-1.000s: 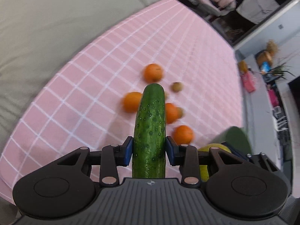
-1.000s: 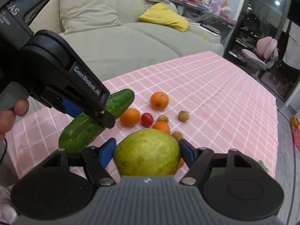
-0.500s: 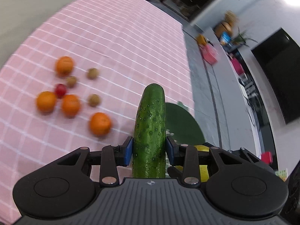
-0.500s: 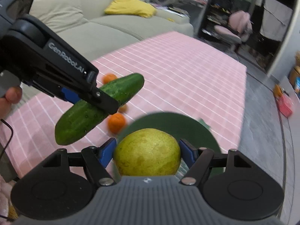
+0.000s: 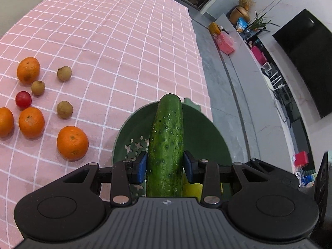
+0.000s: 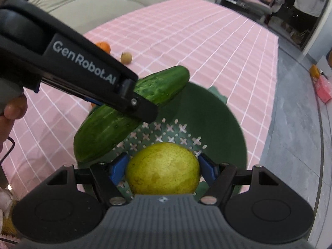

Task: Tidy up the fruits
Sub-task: 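Lower the cucumber into the colander and open the left gripper while the right releases the pear, then withdraw both grippers from the colander back toward the remaining fruits, then grasp an orange with the left gripper while the right gripper grasps another orange, then lift both held oranges and carry them over the green colander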

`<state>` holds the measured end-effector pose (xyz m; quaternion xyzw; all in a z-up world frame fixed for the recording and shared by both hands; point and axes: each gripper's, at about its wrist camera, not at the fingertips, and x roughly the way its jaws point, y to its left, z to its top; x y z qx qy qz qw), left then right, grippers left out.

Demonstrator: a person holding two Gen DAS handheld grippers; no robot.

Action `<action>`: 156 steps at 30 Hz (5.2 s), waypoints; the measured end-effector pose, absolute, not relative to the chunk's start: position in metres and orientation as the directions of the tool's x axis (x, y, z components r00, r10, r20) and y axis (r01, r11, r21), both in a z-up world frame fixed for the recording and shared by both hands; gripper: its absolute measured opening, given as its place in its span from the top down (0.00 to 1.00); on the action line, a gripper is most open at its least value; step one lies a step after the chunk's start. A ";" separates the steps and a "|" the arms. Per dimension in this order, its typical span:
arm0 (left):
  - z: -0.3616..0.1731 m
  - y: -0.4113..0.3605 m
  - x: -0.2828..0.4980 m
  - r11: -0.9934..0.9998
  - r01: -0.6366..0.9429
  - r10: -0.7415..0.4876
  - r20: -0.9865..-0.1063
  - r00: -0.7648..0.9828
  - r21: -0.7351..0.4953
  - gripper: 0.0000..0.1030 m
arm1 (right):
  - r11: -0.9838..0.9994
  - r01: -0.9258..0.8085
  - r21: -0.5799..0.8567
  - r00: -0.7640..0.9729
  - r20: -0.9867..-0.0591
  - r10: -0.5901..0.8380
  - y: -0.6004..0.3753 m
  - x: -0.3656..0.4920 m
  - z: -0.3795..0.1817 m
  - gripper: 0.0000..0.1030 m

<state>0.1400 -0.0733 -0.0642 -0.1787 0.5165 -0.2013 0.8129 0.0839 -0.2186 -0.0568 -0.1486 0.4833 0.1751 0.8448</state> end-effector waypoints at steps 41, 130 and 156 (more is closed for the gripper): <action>-0.037 -0.056 0.118 0.893 0.255 -0.449 -0.779 0.437 -0.372 0.42 | 0.865 -0.472 -0.172 0.419 -0.907 0.048 -0.200 0.108 -0.058 0.19; -0.057 0.091 0.137 0.927 -0.094 -0.246 -0.777 0.580 -0.363 0.54 | 0.768 -0.631 -0.105 0.470 -0.840 0.271 -0.064 0.133 -0.055 0.60; -0.003 -0.071 0.091 0.834 0.425 -0.527 -0.738 0.422 -0.353 0.54 | 0.892 -0.435 -0.121 0.531 -0.835 0.145 -0.193 0.050 -0.004 0.60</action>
